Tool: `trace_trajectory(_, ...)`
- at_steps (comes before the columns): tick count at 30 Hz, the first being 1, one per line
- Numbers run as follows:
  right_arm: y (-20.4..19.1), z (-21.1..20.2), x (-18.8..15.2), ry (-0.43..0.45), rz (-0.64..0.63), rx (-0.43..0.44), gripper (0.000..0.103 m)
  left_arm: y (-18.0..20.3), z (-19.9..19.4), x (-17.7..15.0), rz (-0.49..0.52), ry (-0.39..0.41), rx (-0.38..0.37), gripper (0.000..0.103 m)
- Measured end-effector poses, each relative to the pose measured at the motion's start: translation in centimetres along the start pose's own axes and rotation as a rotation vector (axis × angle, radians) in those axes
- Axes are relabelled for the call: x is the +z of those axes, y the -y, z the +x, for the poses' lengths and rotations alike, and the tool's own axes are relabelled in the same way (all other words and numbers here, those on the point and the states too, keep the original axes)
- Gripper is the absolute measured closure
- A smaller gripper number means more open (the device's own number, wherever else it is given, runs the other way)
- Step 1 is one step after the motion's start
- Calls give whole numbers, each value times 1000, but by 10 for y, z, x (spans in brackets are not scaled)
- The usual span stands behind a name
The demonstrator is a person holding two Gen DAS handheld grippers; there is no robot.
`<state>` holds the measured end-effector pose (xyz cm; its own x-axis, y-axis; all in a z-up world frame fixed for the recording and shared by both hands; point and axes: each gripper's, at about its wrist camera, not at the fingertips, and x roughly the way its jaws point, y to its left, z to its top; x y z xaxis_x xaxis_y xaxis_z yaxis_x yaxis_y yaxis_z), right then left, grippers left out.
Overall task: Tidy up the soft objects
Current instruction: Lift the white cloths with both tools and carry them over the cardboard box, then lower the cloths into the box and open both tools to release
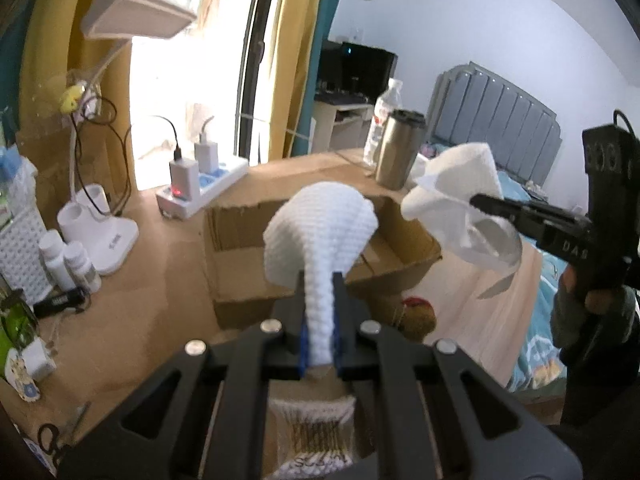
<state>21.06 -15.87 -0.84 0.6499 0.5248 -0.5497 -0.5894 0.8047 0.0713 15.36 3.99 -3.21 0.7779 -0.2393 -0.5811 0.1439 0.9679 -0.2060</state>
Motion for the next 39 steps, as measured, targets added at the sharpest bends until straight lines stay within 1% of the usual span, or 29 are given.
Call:
trace_trajectory(7, 1, -2, 7, 17, -5, -4, 95, -5, -6, 13, 7, 34, 19, 94)
trace_trajectory(15, 6, 9, 16, 14, -13, -1, 95, -14, 2, 20, -2, 47, 26, 94)
trace_trajectory(27, 24, 47, 23, -27, 21, 2, 95, -33, 37, 29, -20, 18, 43, 94)
trace_trajectory(30, 30, 57, 23, -43, 43, 13, 95, -38, 49, 29, -25, 3, 48, 94)
trace_trajectory(33, 37, 68, 22, -55, 65, 21, 95, -43, 60, 29, -14, -11, 78, 94)
trace_trajectory(39, 48, 93, 17, -93, 96, 27, 95, -54, 81, 26, -38, -52, 72, 94)
